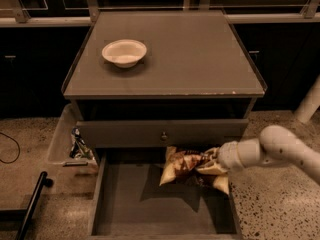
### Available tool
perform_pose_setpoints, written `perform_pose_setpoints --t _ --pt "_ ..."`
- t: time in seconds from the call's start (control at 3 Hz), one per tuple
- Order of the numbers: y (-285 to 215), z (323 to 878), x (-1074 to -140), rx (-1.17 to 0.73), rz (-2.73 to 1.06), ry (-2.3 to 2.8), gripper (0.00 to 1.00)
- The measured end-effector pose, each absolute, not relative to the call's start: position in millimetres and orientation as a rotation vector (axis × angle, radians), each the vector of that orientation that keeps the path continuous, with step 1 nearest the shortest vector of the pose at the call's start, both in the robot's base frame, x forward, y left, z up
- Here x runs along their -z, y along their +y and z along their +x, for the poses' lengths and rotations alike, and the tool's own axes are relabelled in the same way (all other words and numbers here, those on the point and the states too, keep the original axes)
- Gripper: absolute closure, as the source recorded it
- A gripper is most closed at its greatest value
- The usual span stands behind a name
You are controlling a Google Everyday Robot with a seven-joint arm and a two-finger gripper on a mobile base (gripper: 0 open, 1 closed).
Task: Pick brown chip bag from middle drawer and place on counter
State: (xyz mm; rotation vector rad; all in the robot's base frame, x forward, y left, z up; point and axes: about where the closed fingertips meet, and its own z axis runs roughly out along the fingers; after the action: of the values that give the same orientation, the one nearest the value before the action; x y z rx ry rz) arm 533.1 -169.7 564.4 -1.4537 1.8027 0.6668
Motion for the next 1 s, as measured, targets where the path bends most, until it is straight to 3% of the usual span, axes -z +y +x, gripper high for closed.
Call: perform_pose_setpoints --t 1.0 --pt "-155 505 -563 -0.705 -1.507 1.804 1.0"
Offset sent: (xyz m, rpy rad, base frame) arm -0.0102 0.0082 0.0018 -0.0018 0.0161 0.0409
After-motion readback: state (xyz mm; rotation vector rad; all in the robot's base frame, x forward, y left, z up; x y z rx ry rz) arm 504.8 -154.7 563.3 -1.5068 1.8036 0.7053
